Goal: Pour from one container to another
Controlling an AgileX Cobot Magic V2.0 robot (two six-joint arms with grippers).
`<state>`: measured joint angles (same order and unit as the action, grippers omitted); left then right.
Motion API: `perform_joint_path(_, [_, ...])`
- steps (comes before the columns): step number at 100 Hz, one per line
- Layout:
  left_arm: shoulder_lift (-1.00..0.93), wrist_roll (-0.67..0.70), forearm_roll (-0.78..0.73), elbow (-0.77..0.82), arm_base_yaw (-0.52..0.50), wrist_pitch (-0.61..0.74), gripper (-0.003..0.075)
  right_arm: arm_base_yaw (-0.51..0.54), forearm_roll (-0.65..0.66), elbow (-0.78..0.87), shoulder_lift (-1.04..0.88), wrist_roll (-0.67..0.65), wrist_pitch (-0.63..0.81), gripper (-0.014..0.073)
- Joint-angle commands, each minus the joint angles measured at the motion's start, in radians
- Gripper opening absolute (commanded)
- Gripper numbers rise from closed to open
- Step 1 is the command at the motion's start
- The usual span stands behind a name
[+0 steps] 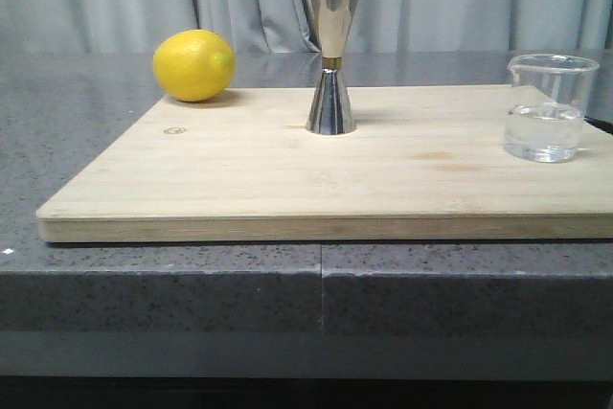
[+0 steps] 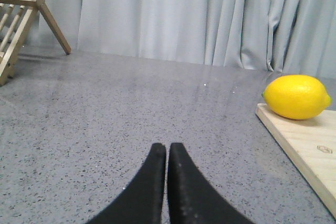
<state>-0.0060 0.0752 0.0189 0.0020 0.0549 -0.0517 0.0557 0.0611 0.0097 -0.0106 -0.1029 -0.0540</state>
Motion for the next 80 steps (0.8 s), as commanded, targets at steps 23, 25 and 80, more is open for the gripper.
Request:
perform_joint_path(23, [0.114, -0.001, 0.116, -0.280, 0.008, -0.023, -0.0021, -0.004, -0.023, -0.257, 0.057, 0.003, -0.109, -0.0067])
perform_joint_path(25, [0.137, -0.001, 0.116, -0.307, 0.008, -0.037, -0.0021, -0.004, -0.023, -0.280, 0.074, 0.003, -0.120, -0.0067])
perform_joint_path(80, [0.782, -0.049, 0.241, -0.841, 0.076, -0.308, -0.0020, -0.004, -0.024, -0.629, 0.507, 0.003, -0.187, 0.0031])
